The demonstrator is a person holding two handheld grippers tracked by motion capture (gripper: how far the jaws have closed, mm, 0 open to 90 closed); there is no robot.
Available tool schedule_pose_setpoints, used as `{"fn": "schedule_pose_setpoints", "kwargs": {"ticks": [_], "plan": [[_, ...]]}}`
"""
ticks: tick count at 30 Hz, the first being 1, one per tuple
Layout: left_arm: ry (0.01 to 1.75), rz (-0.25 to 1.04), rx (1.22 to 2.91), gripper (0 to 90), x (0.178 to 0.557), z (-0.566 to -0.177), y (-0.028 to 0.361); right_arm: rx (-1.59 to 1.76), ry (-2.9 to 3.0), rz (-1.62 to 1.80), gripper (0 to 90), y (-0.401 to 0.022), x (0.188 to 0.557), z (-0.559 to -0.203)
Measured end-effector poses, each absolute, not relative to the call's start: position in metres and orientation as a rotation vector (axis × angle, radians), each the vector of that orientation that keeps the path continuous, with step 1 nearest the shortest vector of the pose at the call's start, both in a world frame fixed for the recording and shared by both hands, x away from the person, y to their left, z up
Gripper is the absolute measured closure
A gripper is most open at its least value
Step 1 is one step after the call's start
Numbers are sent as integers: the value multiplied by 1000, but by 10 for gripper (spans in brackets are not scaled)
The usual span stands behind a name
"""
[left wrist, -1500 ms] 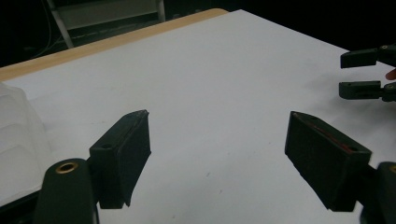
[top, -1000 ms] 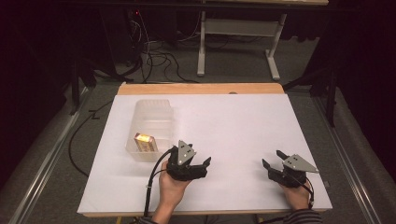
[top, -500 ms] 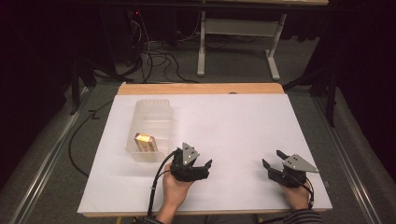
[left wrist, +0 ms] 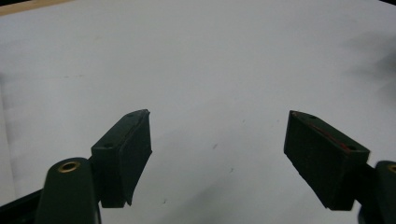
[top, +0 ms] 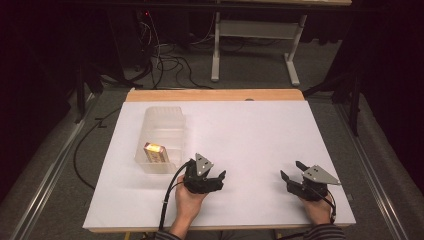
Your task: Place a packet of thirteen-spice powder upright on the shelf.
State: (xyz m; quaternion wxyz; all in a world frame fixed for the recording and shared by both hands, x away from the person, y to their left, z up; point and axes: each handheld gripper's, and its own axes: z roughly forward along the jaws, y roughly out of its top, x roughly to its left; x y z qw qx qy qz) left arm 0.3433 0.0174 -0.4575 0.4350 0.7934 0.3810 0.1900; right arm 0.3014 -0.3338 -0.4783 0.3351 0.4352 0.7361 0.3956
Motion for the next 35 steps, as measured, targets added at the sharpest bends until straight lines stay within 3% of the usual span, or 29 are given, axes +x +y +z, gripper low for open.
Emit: {"fn": "schedule_pose_setpoints", "kwargs": {"ticks": [35], "plan": [[992, 590, 1900, 219, 346, -481, 20, 1134, 1927, 1024, 338, -334, 302, -478]]}}
